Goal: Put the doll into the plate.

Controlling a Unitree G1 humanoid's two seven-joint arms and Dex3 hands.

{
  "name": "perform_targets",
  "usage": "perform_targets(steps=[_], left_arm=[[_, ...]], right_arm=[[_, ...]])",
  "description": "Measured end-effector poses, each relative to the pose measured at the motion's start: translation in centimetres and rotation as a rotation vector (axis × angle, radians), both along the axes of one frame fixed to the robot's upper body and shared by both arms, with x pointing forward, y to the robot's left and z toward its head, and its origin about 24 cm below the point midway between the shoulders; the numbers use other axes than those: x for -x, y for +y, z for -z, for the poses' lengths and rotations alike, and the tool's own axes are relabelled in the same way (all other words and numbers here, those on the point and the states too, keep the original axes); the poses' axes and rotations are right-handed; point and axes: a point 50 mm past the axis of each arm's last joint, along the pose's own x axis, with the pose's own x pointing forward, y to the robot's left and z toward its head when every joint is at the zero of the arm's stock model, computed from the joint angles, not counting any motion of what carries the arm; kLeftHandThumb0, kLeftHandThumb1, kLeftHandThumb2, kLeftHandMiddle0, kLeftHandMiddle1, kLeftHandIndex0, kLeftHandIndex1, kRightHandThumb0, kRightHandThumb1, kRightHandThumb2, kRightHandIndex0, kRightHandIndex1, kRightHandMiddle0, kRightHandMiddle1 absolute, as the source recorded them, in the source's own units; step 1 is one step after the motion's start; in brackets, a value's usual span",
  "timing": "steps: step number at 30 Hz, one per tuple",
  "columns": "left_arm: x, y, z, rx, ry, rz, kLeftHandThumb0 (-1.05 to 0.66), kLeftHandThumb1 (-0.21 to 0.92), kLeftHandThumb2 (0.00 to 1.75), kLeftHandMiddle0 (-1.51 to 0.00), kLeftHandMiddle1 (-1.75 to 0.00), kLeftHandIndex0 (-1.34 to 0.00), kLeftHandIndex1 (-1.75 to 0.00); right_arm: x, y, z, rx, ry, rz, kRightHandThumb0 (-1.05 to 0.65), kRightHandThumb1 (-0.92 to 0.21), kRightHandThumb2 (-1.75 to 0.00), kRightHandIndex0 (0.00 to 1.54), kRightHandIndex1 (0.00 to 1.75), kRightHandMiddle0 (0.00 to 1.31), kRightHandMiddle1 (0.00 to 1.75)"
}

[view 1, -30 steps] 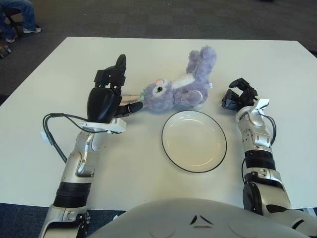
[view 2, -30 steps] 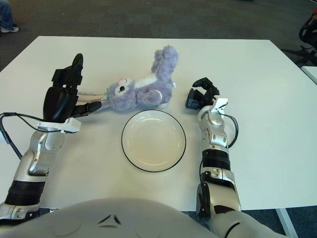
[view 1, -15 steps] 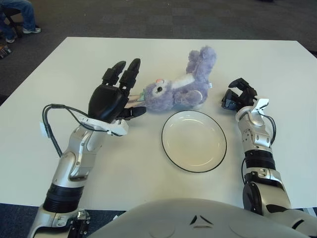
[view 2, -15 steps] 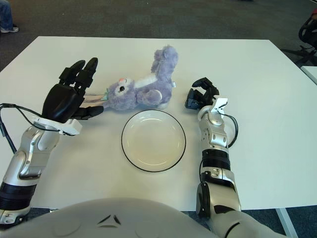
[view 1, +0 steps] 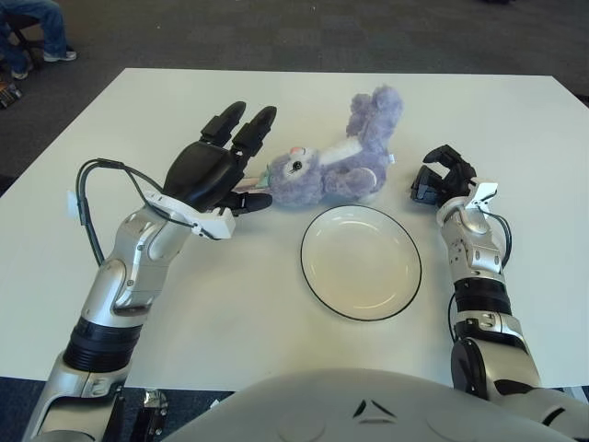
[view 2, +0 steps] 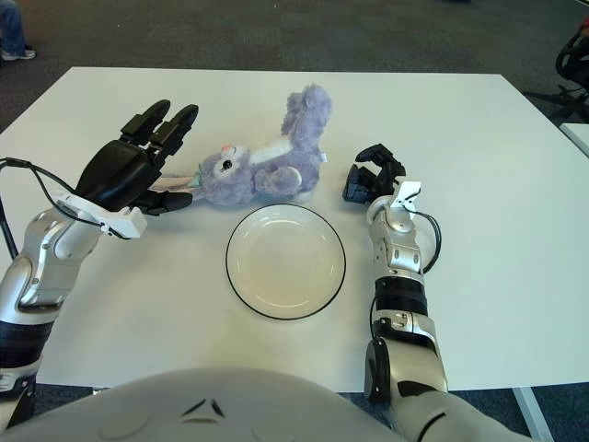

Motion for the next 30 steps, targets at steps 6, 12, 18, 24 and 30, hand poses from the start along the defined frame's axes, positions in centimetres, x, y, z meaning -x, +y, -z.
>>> perform_targets(steps=[6,12,18,24,30], left_arm=[[-0.8,-0.3,0.3,0.006,0.026,-0.01,-1.03,0.92,0.58,-0.08,-0.03,0.0,0.0],[-1.9,-0.5,0.5,-0.005,0.033,-0.015,-1.01,0.92,0.5,-0.07,-0.02,0.0,0.0],[-2.6,-0.6,0.5,-0.033,0.027,-0.021,-1.02,0.92,0.48,-0.05,-0.01,0.0,0.0],[-3.5,-0.8,0.8,-0.064,0.042,-0.022,-1.04,0.92,0.49,-0.05,-0.01,0.0,0.0],[-4.2,-0.9,1.0,-0.074,0.057,-0.027,-1.02,0.92,0.43,-0.09,-0.02,0.0,0.0]], right_arm=[[0.0,0.1,0.0,0.002,0.0,-0.003,-0.01,0.06,-1.75,0.88,1.75,0.67,1.75],[0.0,0.1,0.0,0.005,0.0,-0.005,-0.01,0.06,-1.75,0.89,1.75,0.67,1.75],[0.0,0.2,0.0,0.006,-0.002,-0.009,-0.01,0.06,-1.75,0.88,1.75,0.67,1.75],[-0.1,0.2,0.0,0.007,-0.002,-0.01,-0.01,0.06,-1.75,0.88,1.75,0.67,1.75],[-0.1,0.2,0.0,0.007,-0.002,-0.011,-0.01,0.06,-1.75,0.88,1.75,0.67,1.75]])
